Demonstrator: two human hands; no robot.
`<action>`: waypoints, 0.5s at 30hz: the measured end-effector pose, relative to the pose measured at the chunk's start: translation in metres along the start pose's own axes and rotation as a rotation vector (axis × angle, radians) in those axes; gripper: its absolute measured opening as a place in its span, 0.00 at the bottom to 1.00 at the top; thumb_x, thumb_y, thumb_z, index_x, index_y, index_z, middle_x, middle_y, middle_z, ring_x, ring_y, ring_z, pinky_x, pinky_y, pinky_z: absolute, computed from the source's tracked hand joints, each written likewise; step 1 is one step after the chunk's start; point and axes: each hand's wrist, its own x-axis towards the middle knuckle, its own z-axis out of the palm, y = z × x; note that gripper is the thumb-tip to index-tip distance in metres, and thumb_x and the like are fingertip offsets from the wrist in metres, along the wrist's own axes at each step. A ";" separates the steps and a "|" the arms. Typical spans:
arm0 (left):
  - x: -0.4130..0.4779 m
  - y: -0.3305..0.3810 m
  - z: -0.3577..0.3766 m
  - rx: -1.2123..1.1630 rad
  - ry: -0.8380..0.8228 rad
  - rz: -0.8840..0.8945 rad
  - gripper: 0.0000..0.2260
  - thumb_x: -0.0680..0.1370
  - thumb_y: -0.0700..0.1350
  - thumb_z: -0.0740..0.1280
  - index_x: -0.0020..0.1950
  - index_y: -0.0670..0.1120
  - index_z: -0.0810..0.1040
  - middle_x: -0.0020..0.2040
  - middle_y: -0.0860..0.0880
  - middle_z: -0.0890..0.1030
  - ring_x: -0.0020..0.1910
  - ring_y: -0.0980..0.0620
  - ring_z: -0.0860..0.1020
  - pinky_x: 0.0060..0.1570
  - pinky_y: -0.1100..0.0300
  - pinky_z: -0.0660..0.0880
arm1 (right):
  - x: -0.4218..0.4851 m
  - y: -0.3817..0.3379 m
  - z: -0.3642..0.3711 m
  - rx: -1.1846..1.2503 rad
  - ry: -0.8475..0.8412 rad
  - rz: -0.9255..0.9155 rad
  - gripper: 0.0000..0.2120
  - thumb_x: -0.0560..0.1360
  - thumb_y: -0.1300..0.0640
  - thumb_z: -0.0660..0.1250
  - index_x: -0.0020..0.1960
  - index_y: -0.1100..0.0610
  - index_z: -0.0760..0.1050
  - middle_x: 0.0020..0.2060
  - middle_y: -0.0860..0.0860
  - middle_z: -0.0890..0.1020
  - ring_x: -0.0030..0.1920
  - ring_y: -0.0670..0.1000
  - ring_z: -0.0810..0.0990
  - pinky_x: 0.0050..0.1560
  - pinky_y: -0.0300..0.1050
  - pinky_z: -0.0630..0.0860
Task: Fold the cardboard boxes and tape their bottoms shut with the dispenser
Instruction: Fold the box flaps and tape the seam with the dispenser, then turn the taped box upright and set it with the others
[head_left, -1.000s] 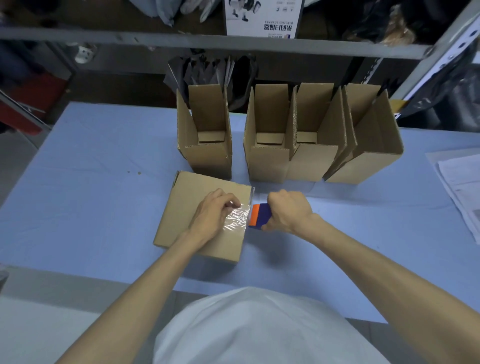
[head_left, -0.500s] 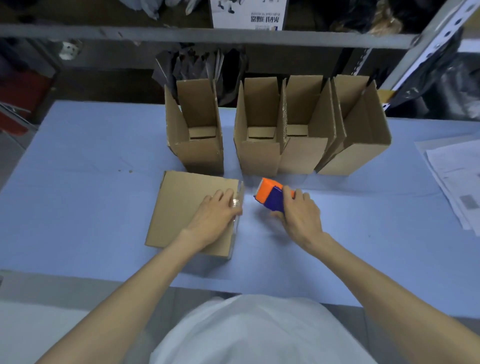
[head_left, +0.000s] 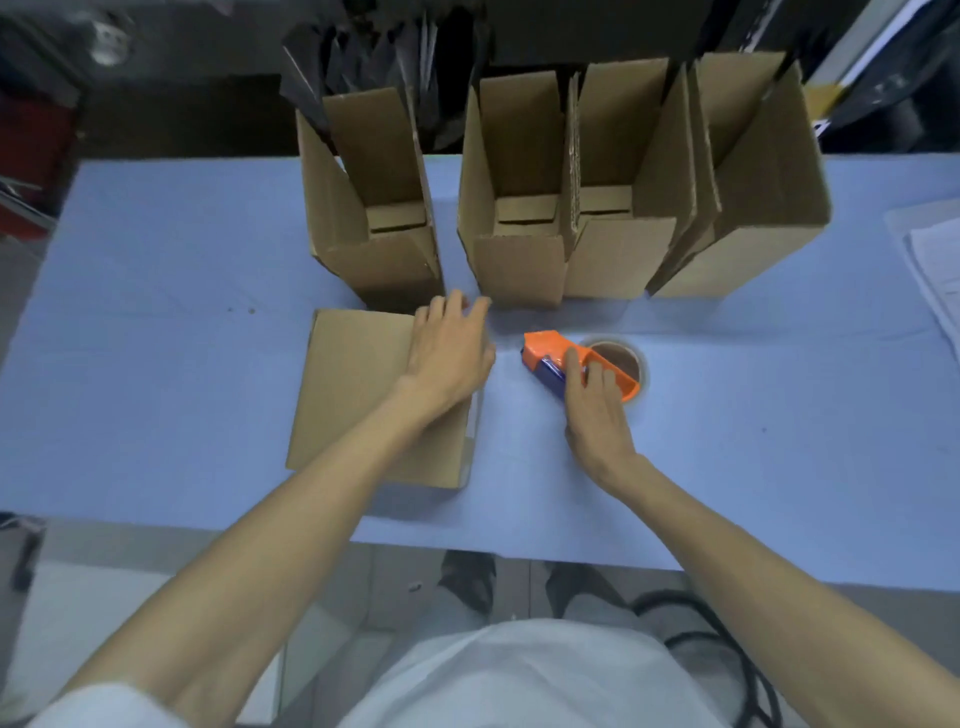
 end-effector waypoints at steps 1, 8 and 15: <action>0.008 0.000 0.001 0.015 -0.066 -0.026 0.18 0.78 0.49 0.62 0.66 0.44 0.71 0.61 0.41 0.74 0.58 0.40 0.72 0.54 0.51 0.67 | -0.001 0.001 0.002 0.039 0.000 0.007 0.35 0.68 0.76 0.54 0.74 0.65 0.55 0.58 0.63 0.69 0.54 0.60 0.68 0.53 0.52 0.67; 0.004 -0.004 -0.033 -0.354 0.007 -0.181 0.06 0.73 0.46 0.68 0.42 0.44 0.77 0.42 0.45 0.82 0.46 0.43 0.79 0.50 0.51 0.74 | -0.018 -0.007 -0.019 0.207 0.188 0.013 0.29 0.76 0.58 0.66 0.73 0.62 0.61 0.60 0.62 0.69 0.59 0.61 0.67 0.60 0.52 0.66; -0.079 -0.034 -0.070 -1.051 0.331 -0.480 0.05 0.75 0.47 0.64 0.39 0.51 0.74 0.33 0.57 0.77 0.35 0.59 0.74 0.33 0.61 0.67 | -0.030 -0.048 -0.084 1.208 -0.036 0.175 0.35 0.75 0.41 0.66 0.76 0.42 0.54 0.68 0.41 0.63 0.68 0.43 0.62 0.66 0.41 0.60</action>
